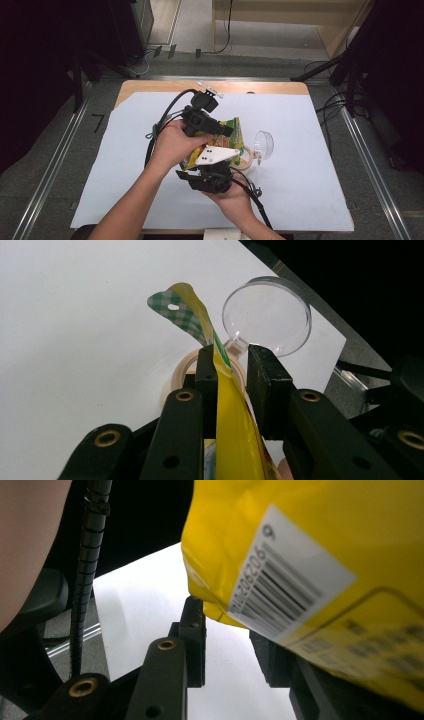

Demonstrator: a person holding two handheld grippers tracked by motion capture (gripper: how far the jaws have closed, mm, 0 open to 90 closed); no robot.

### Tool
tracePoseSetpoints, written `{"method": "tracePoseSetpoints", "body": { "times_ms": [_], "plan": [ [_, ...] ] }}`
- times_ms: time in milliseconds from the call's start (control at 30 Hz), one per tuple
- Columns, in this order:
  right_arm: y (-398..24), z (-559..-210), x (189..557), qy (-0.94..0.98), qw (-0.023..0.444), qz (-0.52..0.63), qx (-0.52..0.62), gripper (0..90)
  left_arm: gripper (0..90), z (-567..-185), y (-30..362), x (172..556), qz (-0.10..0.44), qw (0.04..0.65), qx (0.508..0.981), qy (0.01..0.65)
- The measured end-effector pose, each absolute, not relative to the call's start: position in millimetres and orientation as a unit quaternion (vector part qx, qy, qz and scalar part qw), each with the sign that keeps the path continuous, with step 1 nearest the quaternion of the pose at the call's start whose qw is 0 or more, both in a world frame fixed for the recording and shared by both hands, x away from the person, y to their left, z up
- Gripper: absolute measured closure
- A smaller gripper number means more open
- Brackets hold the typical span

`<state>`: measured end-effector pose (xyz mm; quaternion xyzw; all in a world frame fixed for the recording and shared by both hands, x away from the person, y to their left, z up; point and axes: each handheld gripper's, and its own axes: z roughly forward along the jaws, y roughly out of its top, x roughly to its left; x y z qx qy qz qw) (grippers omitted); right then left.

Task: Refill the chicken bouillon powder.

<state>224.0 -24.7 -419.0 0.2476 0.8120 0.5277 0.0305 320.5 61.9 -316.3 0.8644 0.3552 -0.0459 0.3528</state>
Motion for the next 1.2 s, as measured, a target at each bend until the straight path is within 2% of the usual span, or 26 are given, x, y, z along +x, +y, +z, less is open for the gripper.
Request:
{"method": "tracePoseSetpoints", "body": {
  "times_ms": [1200],
  "plan": [
    [-24.3, -418.2, 222.0, 0.817, 0.039, 0.527, 0.232, 70.3, 74.6, -314.3, 63.7, 317.7, -0.066, 0.351, 0.859, 0.367]
  ]
}}
